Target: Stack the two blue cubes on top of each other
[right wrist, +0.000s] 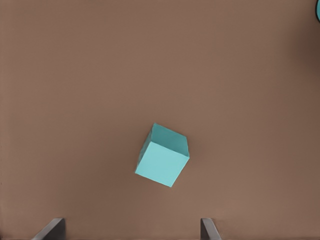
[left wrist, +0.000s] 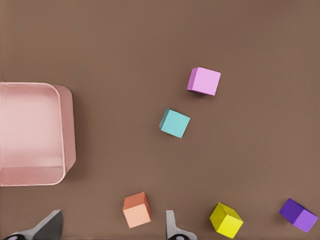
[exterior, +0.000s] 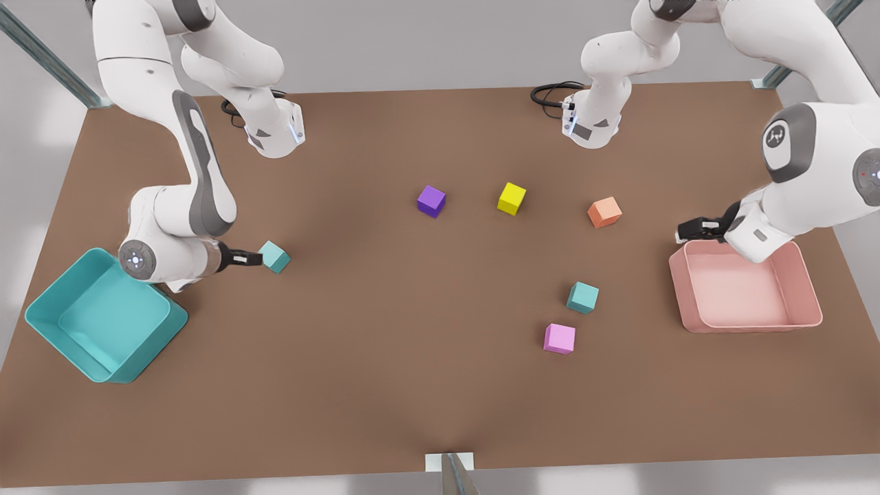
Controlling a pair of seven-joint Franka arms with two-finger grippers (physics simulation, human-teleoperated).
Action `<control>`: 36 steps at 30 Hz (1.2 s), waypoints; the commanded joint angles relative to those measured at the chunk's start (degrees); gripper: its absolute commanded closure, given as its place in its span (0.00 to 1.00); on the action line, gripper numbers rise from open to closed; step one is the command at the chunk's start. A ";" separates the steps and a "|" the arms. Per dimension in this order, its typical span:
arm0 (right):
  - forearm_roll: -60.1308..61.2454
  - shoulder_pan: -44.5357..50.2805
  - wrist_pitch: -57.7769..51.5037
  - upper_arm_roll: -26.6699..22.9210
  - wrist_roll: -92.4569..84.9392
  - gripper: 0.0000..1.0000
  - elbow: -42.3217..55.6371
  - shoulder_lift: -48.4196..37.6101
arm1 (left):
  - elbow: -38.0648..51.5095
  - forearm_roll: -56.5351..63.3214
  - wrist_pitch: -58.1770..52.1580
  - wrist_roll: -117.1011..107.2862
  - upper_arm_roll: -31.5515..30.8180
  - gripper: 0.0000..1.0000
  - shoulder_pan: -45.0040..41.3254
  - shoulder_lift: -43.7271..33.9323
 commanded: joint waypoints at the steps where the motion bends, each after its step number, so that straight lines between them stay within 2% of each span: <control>1: 0.95 0.38 4.85 0.79 11.53 0.00 -1.46 0.17 | 0.01 1.29 1.00 -0.16 -0.05 0.00 0.14 0.24; 5: 2.00 -0.67 11.09 0.53 12.40 0.00 -9.55 -0.62 | -0.86 1.47 1.79 -0.16 -0.05 0.00 -0.29 0.77; 12: 9.56 -1.91 11.45 -1.67 17.50 0.00 -12.89 -0.36 | -4.91 1.99 5.13 0.11 -0.75 0.00 -0.73 0.24; 15: 12.11 -1.82 11.45 -1.93 17.50 0.00 -13.94 0.17 | -15.97 7.00 18.48 0.11 -6.37 0.00 0.06 -4.41; 16: 12.20 -1.91 11.36 -2.02 17.59 0.00 -14.47 0.00 | -27.13 6.92 31.65 0.11 -6.82 0.00 0.23 -7.84; 17: 12.55 -1.82 11.27 -2.63 17.68 0.00 -14.82 0.00 | -31.71 6.92 37.91 0.19 -7.43 0.00 0.15 -8.02; 22: 13.51 -1.99 10.83 -3.78 19.00 0.00 -16.05 1.14 | -29.78 6.21 35.98 0.46 -9.63 0.00 -0.65 -3.19; 25: 15.01 -2.96 10.39 -5.45 18.29 0.00 -17.55 1.23 | -27.41 6.74 35.19 11.00 -9.63 0.00 -1.00 3.23; 29: 15.36 -2.70 13.38 -5.36 18.21 0.00 -17.46 4.83 | -24.95 6.83 34.75 10.92 -9.63 0.00 -2.23 6.66; 36: 15.89 -2.17 15.40 -4.39 18.12 0.00 -17.64 6.50 | -24.33 9.73 34.49 11.18 -9.72 0.00 -3.11 6.92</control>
